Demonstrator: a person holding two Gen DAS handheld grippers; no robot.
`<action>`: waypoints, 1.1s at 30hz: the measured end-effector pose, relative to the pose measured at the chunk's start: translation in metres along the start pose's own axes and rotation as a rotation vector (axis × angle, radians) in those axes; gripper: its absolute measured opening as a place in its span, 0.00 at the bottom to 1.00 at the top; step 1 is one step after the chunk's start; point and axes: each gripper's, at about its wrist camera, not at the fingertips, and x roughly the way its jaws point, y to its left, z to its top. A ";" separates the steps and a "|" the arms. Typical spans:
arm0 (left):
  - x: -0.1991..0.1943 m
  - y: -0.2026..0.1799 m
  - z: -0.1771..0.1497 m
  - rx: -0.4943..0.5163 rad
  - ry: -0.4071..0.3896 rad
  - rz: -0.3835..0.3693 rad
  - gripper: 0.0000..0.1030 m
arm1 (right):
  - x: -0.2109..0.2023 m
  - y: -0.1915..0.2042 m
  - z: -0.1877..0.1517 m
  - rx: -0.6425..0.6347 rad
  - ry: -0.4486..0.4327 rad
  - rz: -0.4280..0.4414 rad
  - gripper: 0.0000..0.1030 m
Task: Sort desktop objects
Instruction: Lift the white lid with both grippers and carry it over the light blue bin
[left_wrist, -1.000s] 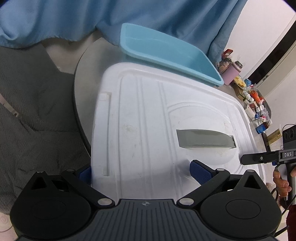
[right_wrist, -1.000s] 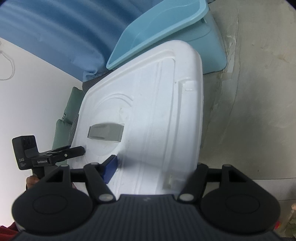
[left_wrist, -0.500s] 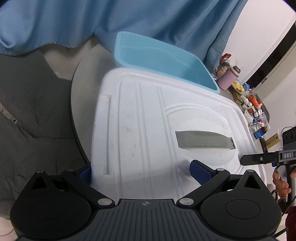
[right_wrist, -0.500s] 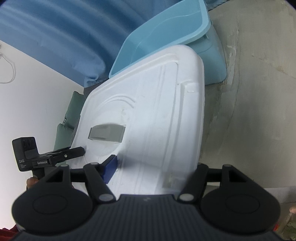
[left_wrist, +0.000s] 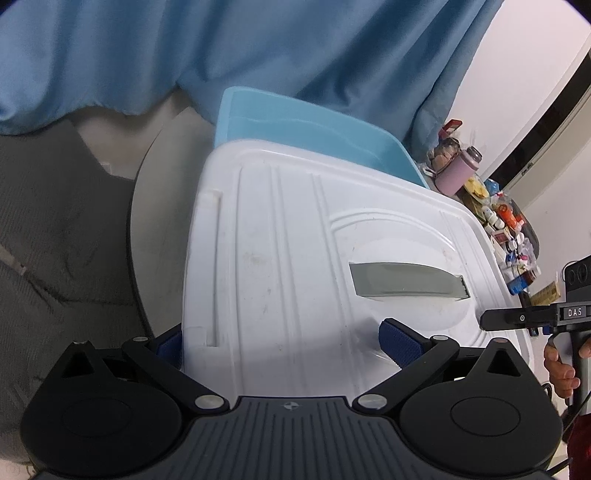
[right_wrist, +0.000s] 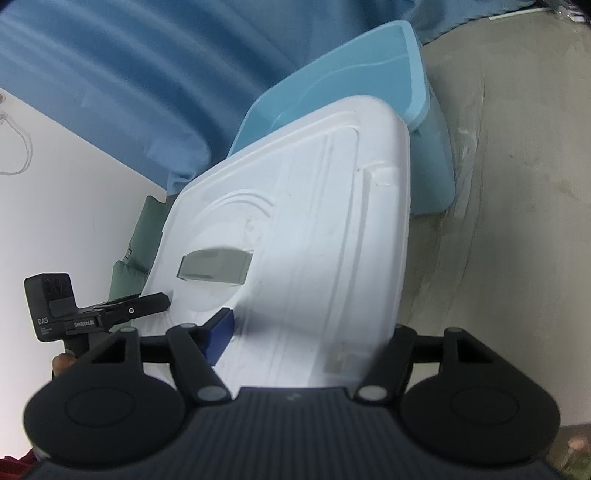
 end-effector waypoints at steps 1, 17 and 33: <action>0.003 -0.001 0.005 0.001 -0.001 0.001 1.00 | -0.001 -0.002 0.004 0.000 -0.001 0.001 0.66; 0.048 -0.022 0.079 -0.011 -0.030 0.049 1.00 | 0.022 -0.020 0.088 -0.027 0.014 0.042 0.67; 0.076 -0.014 0.148 -0.001 -0.016 0.055 1.00 | 0.026 -0.031 0.135 -0.006 -0.011 0.054 0.67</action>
